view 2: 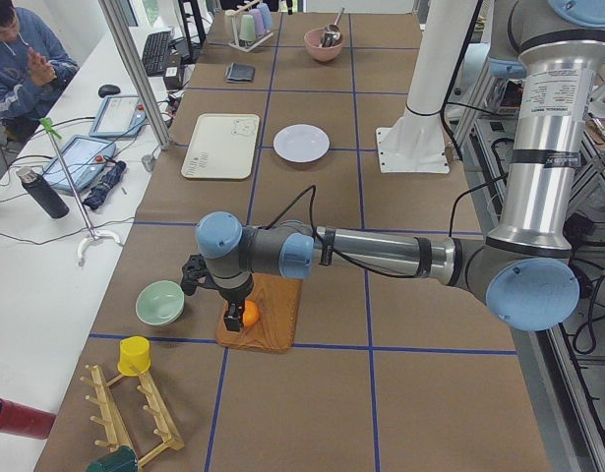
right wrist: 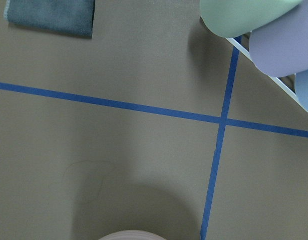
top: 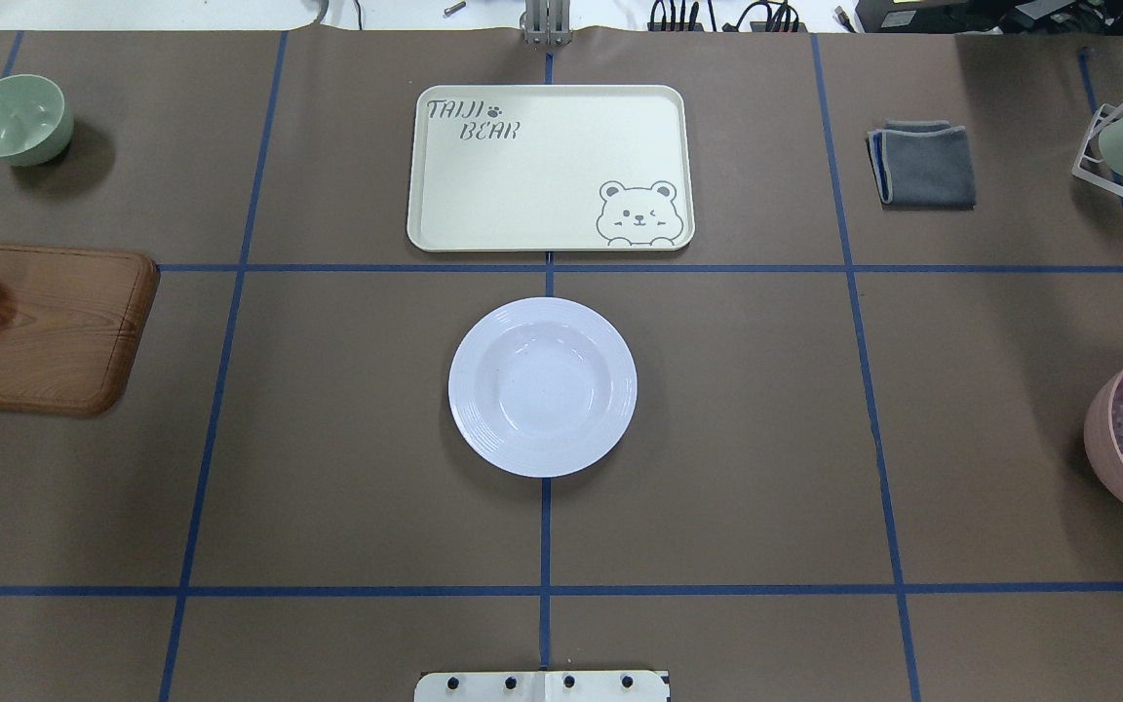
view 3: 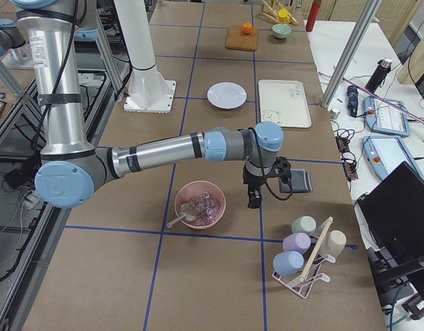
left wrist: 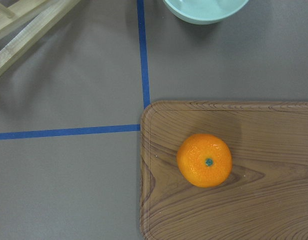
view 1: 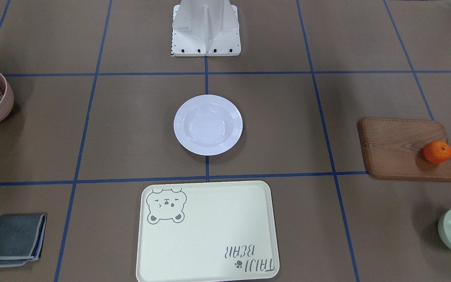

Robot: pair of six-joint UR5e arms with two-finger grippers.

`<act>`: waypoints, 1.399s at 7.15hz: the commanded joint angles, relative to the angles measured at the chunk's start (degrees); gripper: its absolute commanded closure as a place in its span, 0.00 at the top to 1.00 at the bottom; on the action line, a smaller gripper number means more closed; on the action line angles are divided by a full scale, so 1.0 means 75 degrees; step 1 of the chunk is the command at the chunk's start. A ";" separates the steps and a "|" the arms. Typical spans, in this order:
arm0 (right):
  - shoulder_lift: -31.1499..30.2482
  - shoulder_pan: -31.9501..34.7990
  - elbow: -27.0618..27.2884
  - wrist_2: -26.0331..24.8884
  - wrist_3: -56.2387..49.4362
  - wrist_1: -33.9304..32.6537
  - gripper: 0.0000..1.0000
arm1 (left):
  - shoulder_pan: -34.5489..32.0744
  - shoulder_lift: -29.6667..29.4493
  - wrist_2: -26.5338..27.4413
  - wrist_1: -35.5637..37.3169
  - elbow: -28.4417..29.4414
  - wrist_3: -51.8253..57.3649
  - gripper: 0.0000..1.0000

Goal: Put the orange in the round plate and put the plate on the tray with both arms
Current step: 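Reach the left gripper down toward the orange on the wooden tray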

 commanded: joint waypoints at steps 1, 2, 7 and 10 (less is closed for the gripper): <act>-0.0088 -0.0014 0.0129 0.0027 0.0022 0.0087 1.00 | 0.0095 -0.0034 0.0008 -0.0121 0.0050 -0.0216 0.98; -0.0088 -0.0014 0.0141 0.0062 0.0045 0.0273 1.00 | 0.0385 -0.0104 0.0031 -0.0470 0.0271 -0.0531 0.98; -0.0064 -0.0119 0.0082 0.0425 0.0081 0.0298 1.00 | 0.1710 -0.1053 0.0452 -0.2231 0.2054 -0.2570 0.98; -0.0006 -0.0189 0.0071 0.0425 0.0092 0.0287 1.00 | 0.2087 -0.1077 0.1214 -0.2405 0.2310 -0.2597 0.98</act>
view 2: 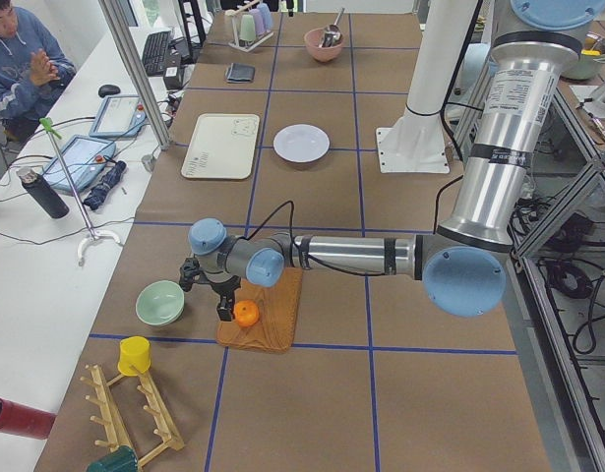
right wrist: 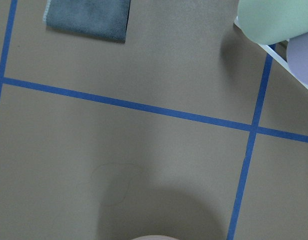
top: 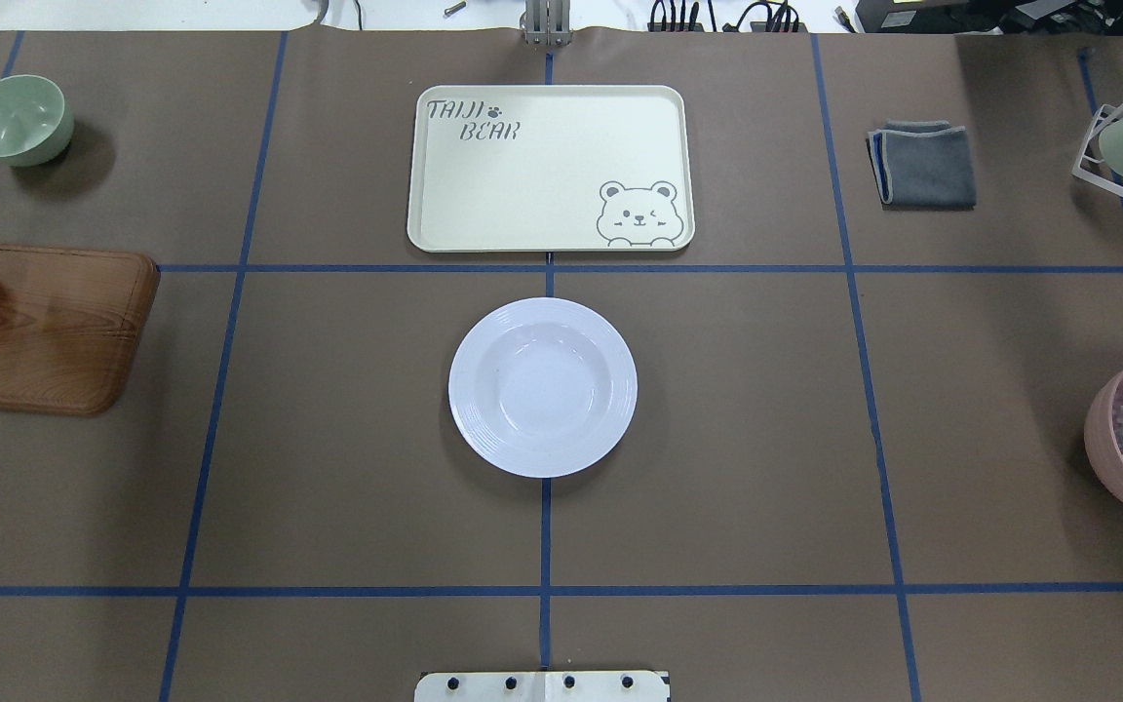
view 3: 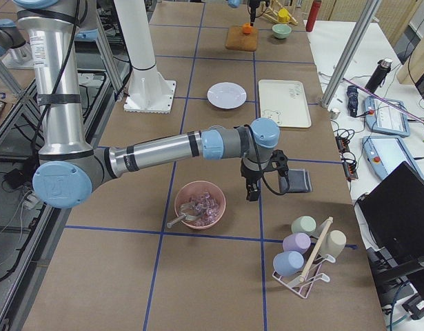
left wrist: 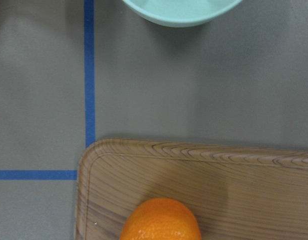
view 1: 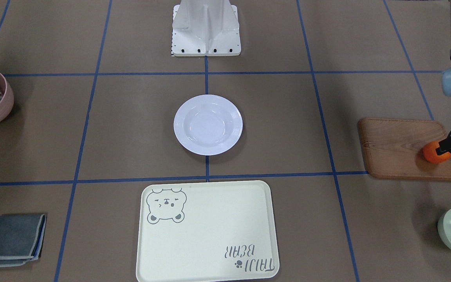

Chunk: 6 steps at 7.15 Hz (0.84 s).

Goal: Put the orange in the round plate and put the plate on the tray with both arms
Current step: 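Reach the left gripper down toward the orange on the wooden tray, then grasp the orange with the left gripper and lift it off the tray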

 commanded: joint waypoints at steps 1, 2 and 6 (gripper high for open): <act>0.0013 -0.0019 0.0009 0.0008 0.0009 0.0003 1.00 | 0.0206 -0.0024 0.0270 -0.0645 0.0533 -0.0048 0.98; 0.0013 -0.0019 -0.0002 0.0008 0.0009 -0.0009 1.00 | 0.0218 -0.0024 0.0270 -0.0894 0.0710 -0.0059 0.98; 0.0002 -0.0019 -0.0002 0.0020 0.0009 -0.0009 1.00 | 0.0218 -0.0024 0.0176 -0.0919 0.0619 -0.0687 0.98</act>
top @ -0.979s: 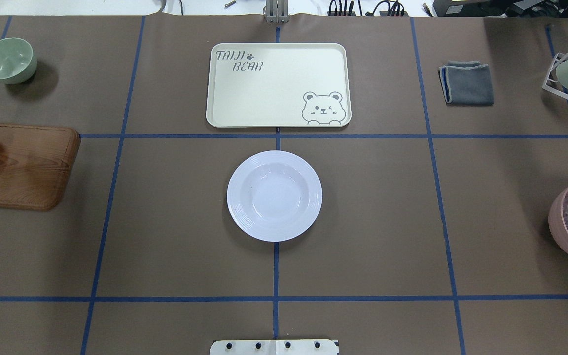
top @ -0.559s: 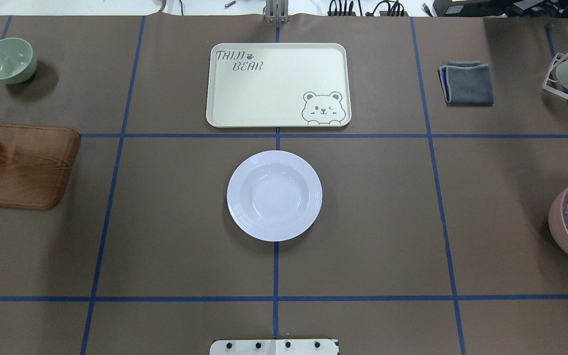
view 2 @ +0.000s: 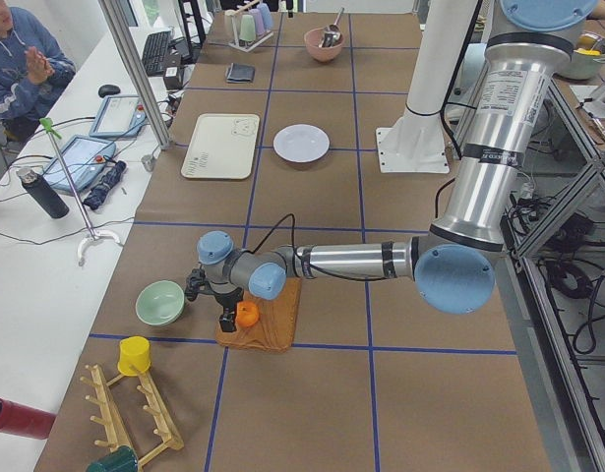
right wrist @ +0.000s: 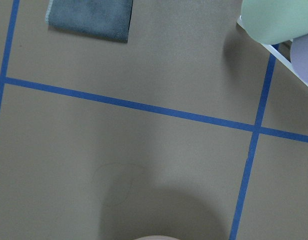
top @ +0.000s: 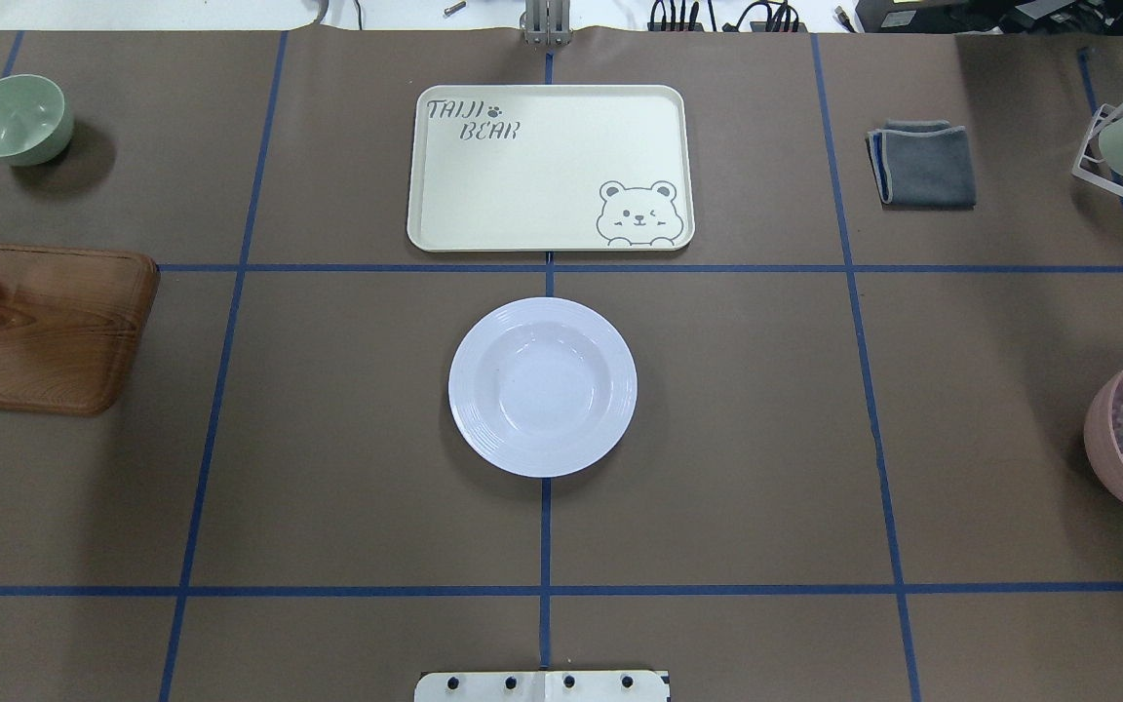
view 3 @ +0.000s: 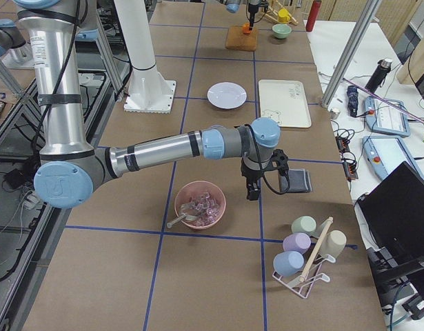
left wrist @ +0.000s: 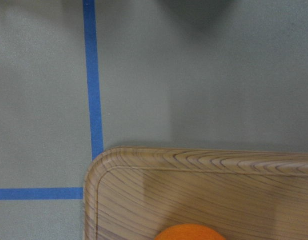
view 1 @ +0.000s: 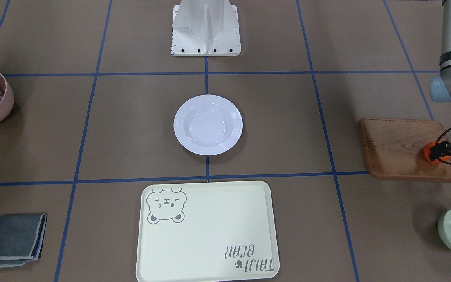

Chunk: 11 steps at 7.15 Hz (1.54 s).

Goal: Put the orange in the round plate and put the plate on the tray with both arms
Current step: 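Grasp the orange with the left gripper and lift it off the tray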

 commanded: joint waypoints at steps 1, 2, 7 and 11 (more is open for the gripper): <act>-0.0005 0.0000 0.0000 0.0002 0.0000 0.0000 1.00 | 0.0001 0.0061 -0.0028 -0.0187 -0.0051 -0.0540 0.98; -0.0005 0.0000 0.0011 0.0002 0.0000 0.0000 1.00 | 0.0012 0.0073 -0.0028 -0.0223 -0.0051 -0.0576 0.97; -0.0029 0.0000 0.0035 0.0002 0.0000 0.0000 1.00 | 0.0059 0.0155 -0.0274 -0.0235 -0.0063 -0.0845 0.69; 0.0157 -0.0070 0.0233 0.0013 0.0511 0.0023 1.00 | 0.0059 0.0074 -0.0972 0.0091 -0.0763 -0.1763 0.00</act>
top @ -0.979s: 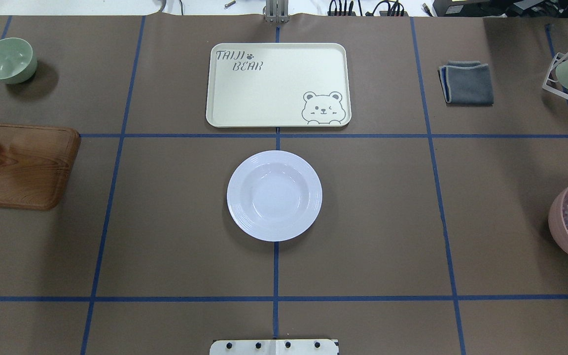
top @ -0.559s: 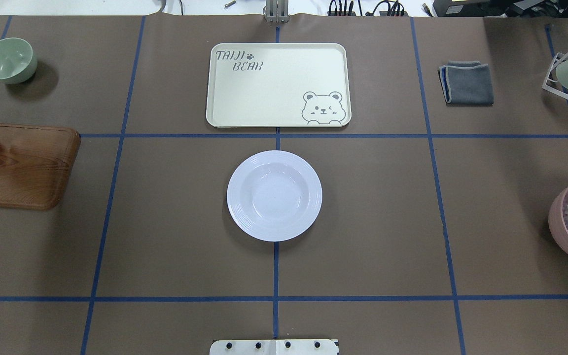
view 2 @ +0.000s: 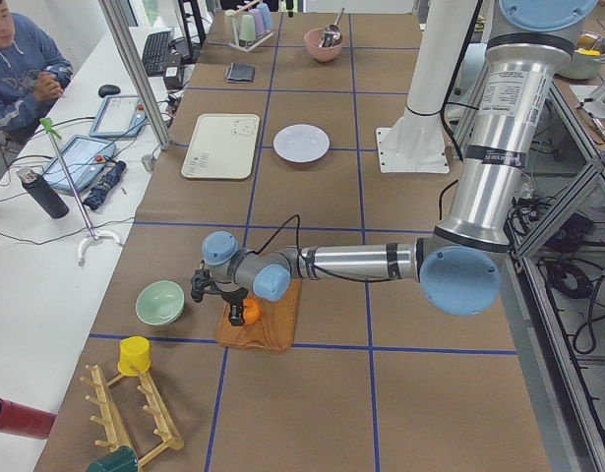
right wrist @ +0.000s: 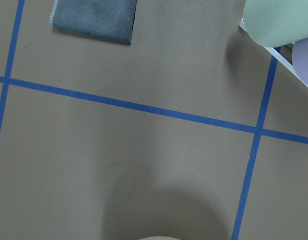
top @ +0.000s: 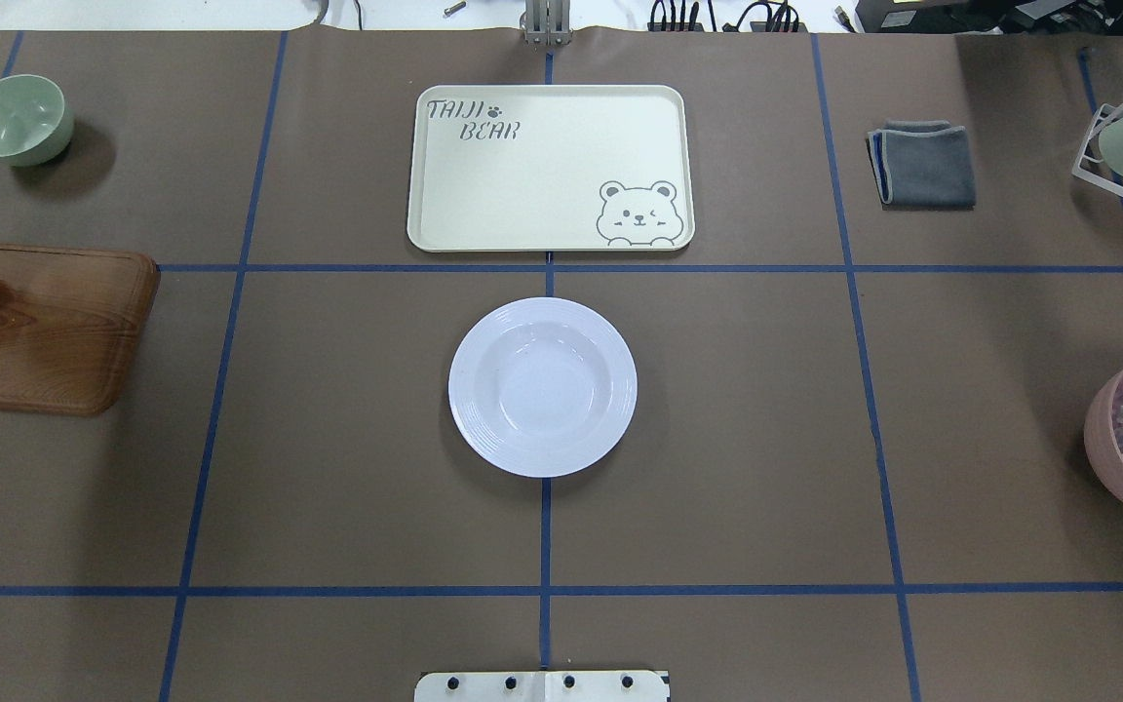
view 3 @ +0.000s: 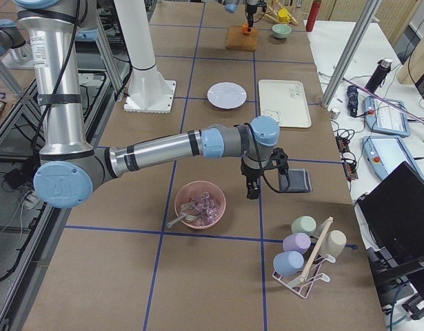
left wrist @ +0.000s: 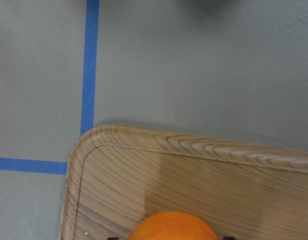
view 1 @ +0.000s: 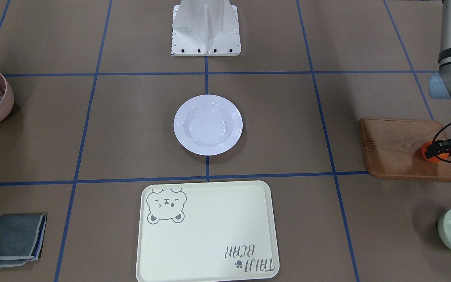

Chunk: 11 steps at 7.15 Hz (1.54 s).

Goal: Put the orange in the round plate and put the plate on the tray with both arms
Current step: 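Grasp the orange with the left gripper and lift it off the tray, then carry the orange over the white plate and lower it while right arm approaches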

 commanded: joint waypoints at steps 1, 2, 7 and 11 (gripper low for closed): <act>0.0194 -0.0340 0.0254 -0.0011 0.1156 0.0250 1.00 | 0.0092 -0.0398 -0.0859 0.0280 -0.0705 -0.1692 0.00; 0.0195 -0.0691 0.0255 -0.0023 0.1929 0.0751 1.00 | 0.0476 -0.0599 -0.0875 0.0258 -0.1068 -0.2665 0.00; 0.1293 -0.2856 0.0453 -0.0326 0.7025 0.2737 1.00 | 0.3038 -0.2939 0.0510 0.0281 -0.1822 -0.7836 0.00; 0.2432 -0.5050 0.0513 -0.1592 0.9109 0.2737 1.00 | 0.5022 -0.4525 0.2426 0.1874 -0.1752 -0.8358 0.00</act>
